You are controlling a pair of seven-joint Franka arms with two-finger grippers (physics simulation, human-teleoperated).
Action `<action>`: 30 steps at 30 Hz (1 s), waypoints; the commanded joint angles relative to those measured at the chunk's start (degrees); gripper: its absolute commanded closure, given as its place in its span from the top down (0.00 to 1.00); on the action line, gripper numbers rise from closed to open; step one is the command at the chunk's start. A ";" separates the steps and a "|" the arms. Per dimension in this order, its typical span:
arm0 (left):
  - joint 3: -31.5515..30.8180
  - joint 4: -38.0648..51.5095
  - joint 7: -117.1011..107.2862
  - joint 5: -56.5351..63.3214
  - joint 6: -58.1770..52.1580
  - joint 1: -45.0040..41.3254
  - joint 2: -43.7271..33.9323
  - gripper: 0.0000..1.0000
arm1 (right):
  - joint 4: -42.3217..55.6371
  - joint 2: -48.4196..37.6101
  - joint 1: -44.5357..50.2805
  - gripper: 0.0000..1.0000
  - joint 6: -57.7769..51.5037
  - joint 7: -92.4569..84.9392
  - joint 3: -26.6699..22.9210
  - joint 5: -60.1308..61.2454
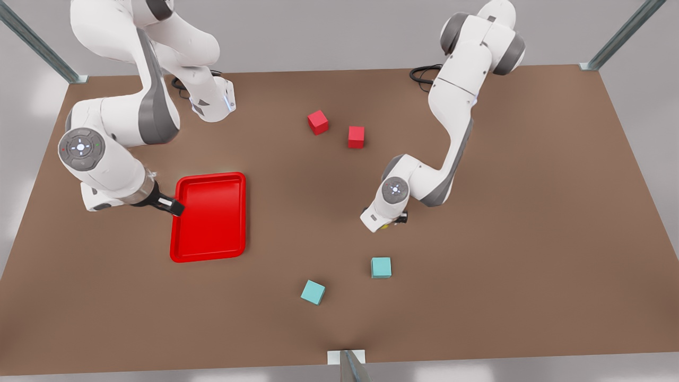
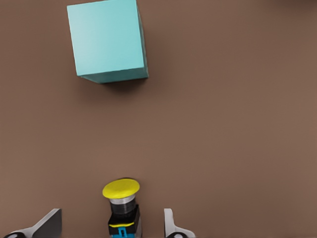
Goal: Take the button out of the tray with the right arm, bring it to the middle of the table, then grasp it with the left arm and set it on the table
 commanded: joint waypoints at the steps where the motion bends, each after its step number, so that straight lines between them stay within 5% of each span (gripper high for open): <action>1: 0.00 -2.14 8.14 0.78 3.75 -0.08 0.12 1.00 | 0.09 0.12 -5.91 1.00 -5.67 -20.67 0.10 -1.41; 21: 0.00 -5.83 -10.58 0.17 10.51 -0.87 1.96 1.00 | -0.26 0.64 -6.19 1.00 -9.98 -21.02 0.18 -2.03; 25: 0.00 -5.92 -10.67 0.17 9.99 -0.87 1.96 0.72 | -0.18 0.73 -6.28 1.00 -9.98 -20.93 0.18 -2.11; 30: 0.00 -5.92 -10.67 0.08 9.90 -0.78 3.02 0.68 | -0.18 0.99 -6.28 1.00 -10.60 -20.76 0.18 -2.11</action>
